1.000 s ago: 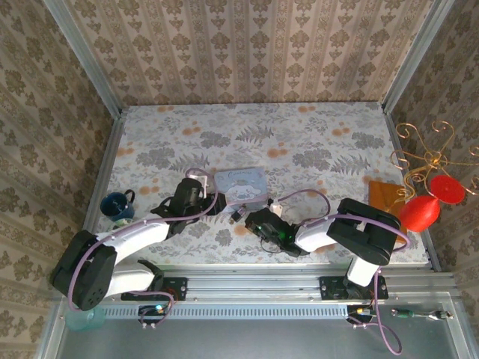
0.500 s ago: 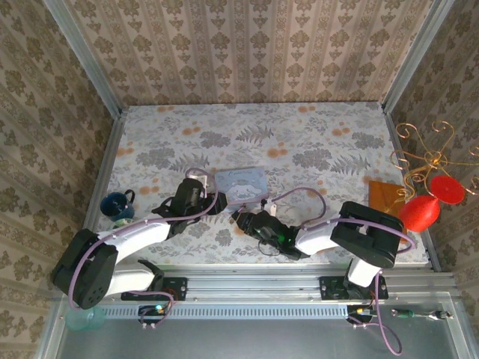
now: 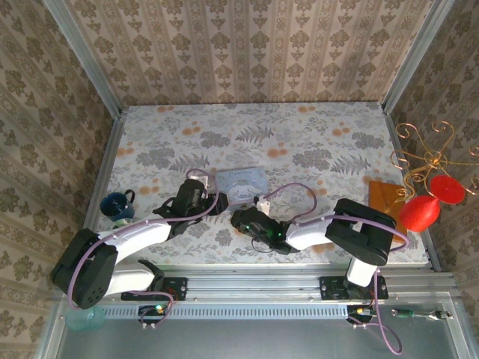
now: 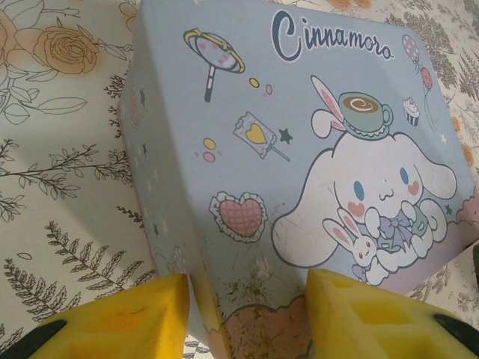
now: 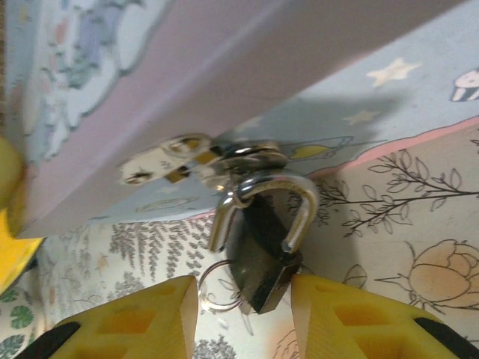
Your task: Unlock the padlock with the key
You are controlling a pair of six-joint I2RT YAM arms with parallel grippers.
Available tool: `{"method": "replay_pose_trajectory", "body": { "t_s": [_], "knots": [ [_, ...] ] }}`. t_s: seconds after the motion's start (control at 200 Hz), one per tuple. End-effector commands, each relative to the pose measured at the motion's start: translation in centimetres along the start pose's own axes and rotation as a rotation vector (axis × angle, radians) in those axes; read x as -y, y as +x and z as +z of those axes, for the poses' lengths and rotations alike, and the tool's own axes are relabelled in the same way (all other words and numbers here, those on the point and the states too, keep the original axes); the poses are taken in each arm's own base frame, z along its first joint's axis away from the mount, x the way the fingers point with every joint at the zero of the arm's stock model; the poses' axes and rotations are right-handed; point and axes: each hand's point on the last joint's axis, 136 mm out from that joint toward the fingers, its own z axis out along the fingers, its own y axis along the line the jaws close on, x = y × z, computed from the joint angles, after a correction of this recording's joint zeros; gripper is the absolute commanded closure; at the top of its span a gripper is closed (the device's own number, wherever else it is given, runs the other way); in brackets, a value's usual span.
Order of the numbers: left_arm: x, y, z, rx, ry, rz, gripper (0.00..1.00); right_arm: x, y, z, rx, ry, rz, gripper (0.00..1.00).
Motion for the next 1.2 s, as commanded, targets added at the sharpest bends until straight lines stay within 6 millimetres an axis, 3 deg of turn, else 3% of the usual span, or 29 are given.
{"method": "replay_pose_trajectory", "body": {
  "t_s": [0.0, 0.32, 0.52, 0.755, 1.195],
  "knots": [
    [-1.6, 3.2, 0.3, -0.095, -0.059, -0.014, 0.55, 2.1, -0.4, 1.0, 0.021, 0.107, 0.019, 0.61],
    [-1.7, 3.4, 0.2, -0.085, -0.07, -0.02, 0.56, 2.9, -1.1, 1.8, 0.049, 0.128, 0.047, 0.65],
    [-2.3, 3.2, -0.1, -0.065, -0.097, -0.023, 0.55, 2.8, -1.9, 1.7, 0.08, 0.08, 0.109, 0.82],
    [-3.2, 3.5, -0.2, -0.053, -0.129, -0.043, 0.56, 3.1, -1.9, 0.9, 0.091, 0.049, 0.183, 0.91],
    [-2.3, 4.2, 0.4, -0.077, -0.112, -0.03, 0.56, 2.2, -4.1, -0.5, 0.156, -0.03, 0.29, 0.99]
  ]
}}
